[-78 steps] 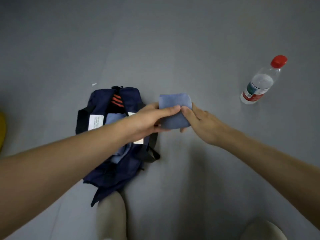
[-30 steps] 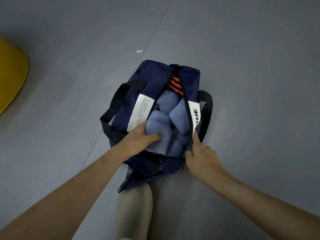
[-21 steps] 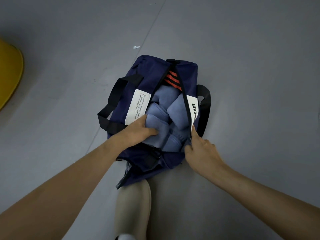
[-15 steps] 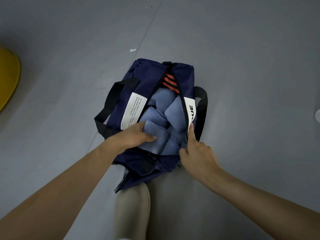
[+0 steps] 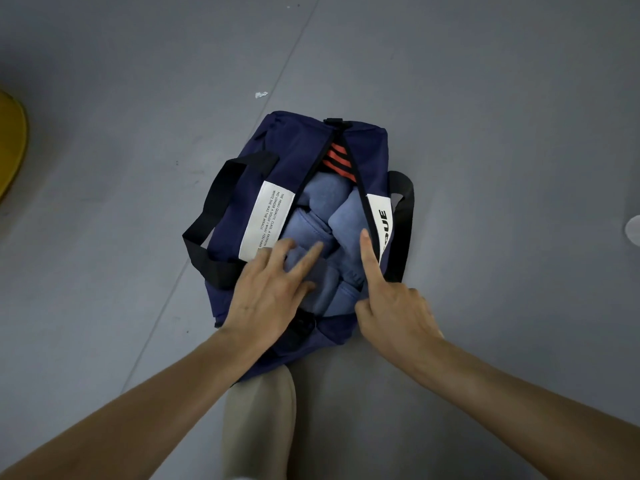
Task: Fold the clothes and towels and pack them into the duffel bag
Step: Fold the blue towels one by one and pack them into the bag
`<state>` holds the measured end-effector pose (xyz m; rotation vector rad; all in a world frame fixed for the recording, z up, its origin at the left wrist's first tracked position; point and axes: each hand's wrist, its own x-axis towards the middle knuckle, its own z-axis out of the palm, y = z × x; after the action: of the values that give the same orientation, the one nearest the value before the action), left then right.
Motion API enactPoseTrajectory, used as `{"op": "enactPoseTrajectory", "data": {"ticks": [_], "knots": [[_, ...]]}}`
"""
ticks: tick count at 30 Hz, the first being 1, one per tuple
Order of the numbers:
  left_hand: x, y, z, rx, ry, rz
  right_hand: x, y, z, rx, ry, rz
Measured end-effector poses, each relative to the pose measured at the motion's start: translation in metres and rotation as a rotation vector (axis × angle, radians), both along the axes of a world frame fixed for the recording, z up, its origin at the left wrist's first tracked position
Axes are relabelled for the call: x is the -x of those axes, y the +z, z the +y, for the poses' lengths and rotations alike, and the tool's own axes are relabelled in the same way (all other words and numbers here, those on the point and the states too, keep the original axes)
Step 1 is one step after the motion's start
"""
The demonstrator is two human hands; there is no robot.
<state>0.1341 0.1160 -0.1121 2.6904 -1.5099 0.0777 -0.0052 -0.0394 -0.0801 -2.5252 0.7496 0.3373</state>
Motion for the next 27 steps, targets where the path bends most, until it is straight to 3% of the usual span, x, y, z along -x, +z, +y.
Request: {"op": "enactPoseTrajectory", "data": {"ticks": [4,11,15,18,24,26,27], "knots": [[0.001,-0.009,0.002,0.063,-0.247,0.026,0.002,-0.005,-0.001,0.052,0.029,0.003],[-0.012,-0.005,0.008,-0.063,-0.293,0.039,-0.001,-0.001,-0.005,0.032,0.053,0.016],[-0.026,-0.007,0.012,-0.243,-0.039,0.172,-0.007,0.01,-0.001,0.103,0.087,-0.005],[-0.024,-0.007,0.008,-0.264,-0.025,0.188,-0.008,0.011,-0.002,0.126,0.079,0.043],[-0.019,0.008,0.011,0.061,-0.008,0.022,-0.002,0.001,-0.003,0.125,0.058,0.049],[-0.031,0.014,0.008,0.058,0.088,-0.064,-0.002,0.0,-0.003,0.128,0.048,0.03],[-0.039,0.016,0.007,0.051,0.176,-0.018,-0.003,0.001,-0.005,0.125,0.04,0.029]]}}
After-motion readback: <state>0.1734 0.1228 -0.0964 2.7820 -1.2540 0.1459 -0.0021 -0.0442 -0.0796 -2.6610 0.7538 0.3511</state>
